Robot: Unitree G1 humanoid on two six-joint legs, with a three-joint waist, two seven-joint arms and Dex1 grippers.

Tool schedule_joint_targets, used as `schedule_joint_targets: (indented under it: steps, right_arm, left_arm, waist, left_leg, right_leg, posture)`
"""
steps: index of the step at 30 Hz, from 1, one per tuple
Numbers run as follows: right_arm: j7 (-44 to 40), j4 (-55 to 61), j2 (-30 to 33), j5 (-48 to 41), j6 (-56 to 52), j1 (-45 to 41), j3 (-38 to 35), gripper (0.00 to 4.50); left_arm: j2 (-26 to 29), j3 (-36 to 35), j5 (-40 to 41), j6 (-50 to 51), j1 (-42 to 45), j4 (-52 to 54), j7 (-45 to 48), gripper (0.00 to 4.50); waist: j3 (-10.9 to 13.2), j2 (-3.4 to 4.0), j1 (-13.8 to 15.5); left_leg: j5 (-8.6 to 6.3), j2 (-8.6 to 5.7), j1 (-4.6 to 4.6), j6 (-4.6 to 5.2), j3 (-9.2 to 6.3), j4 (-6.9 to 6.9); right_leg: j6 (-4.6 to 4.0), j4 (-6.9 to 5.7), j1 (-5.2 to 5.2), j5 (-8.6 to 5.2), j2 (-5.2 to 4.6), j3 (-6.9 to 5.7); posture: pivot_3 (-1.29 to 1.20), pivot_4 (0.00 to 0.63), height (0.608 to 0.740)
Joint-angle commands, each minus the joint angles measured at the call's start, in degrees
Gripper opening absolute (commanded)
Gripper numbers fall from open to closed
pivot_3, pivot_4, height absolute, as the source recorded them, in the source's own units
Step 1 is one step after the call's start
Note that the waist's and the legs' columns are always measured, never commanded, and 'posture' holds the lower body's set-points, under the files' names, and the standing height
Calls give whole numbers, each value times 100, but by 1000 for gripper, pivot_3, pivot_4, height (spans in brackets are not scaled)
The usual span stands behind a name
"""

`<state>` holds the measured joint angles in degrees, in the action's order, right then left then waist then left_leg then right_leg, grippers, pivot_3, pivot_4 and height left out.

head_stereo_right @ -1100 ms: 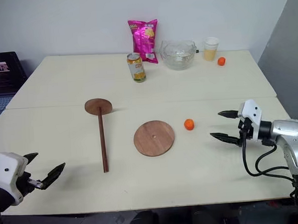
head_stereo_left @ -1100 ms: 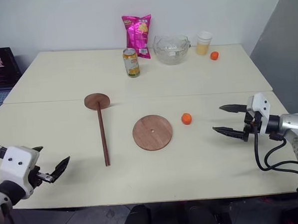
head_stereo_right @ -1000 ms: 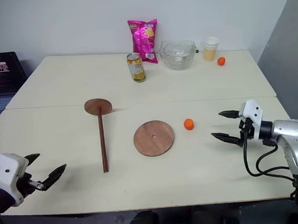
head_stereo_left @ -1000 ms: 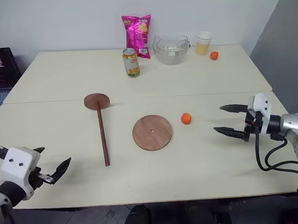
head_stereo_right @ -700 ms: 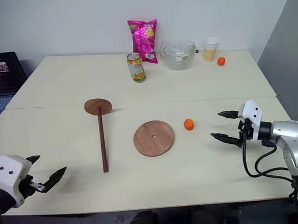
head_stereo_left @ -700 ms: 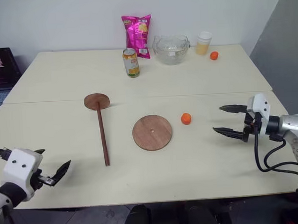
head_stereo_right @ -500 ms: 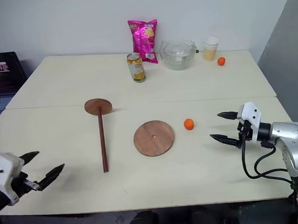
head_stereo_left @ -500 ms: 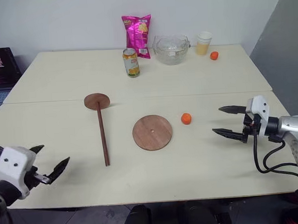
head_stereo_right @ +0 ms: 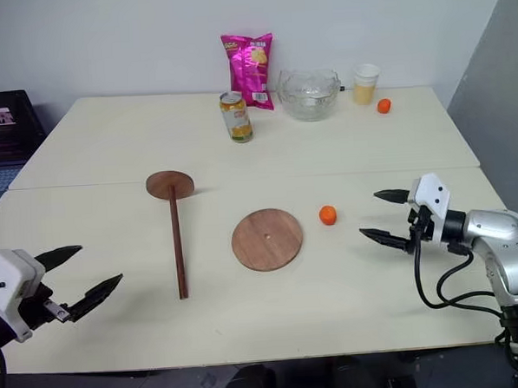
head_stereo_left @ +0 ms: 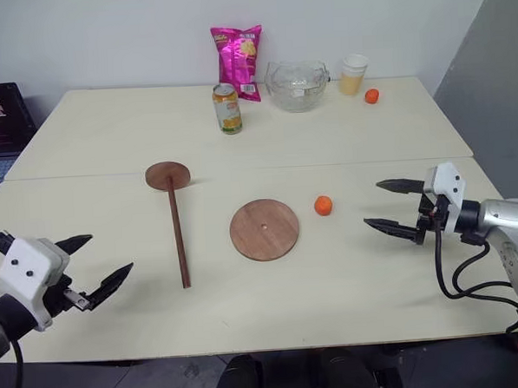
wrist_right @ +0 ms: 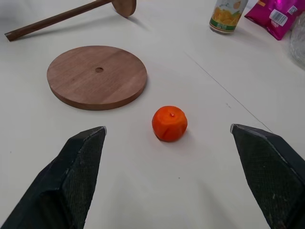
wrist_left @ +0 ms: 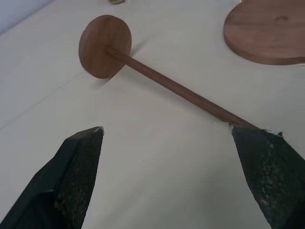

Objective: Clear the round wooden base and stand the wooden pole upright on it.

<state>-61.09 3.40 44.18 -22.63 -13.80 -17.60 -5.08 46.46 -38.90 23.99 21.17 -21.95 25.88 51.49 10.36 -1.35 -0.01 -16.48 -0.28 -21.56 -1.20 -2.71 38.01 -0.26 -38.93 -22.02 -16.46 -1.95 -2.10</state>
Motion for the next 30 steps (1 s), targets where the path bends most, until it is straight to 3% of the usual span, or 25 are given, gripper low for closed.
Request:
schedule_joint_targets:
  steps: [1, 12, 17, 25, 30]
  right_arm:
    - [348, 549, -183, -51, -347, -261, 124, 4404]
    - [1028, 171, -955, 484, -1092, -1044, 1047, 4404]
    - [1384, -1594, -1455, 1413, -75, -1567, 1564, 4404]
    - [1309, -3200, -1878, 1785, 799, -2039, 1624, 4404]
    - [1285, -3612, -1936, 1799, 1079, -2146, 1517, 3416]
  left_arm:
    - [253, 376, 308, 204, 449, 473, 43, 4500]
    - [356, 2139, 611, 606, 2192, 563, 158, 4500]
    - [116, 2835, 490, 567, 2840, 415, 75, 4500]
    - [-72, 3219, 487, 578, 2986, 509, -7, 4500]
    - [-115, 3294, 446, 538, 2992, 501, -36, 4500]
  waist:
    - [0, 1, -1]
    - [1, 1, -15]
    - [1, 1, -14]
    - [1, 1, -21]
    - [1, 2, -22]
  left_leg:
    - [0, 0, 0, 0, -1, 0]
    - [1, -3, -11, -2, 2, 2]
    - [2, -3, -15, -1, 1, 3]
    - [4, -3, -24, -5, 9, 5]
    - [3, -2, -20, -3, 6, 6]
  right_leg:
    - [0, -1, 0, 0, 0, 0]
    - [1, -3, -10, 1, 1, 3]
    - [0, -5, -16, 2, 2, 0]
    - [0, -3, -24, 2, 2, 6]
    - [0, -5, -22, 2, 2, 5]
  posture:
    - [0, 150, 740]
    - [0, 150, 740]
    - [0, 150, 740]
    - [0, 150, 740]
    - [0, 150, 740]
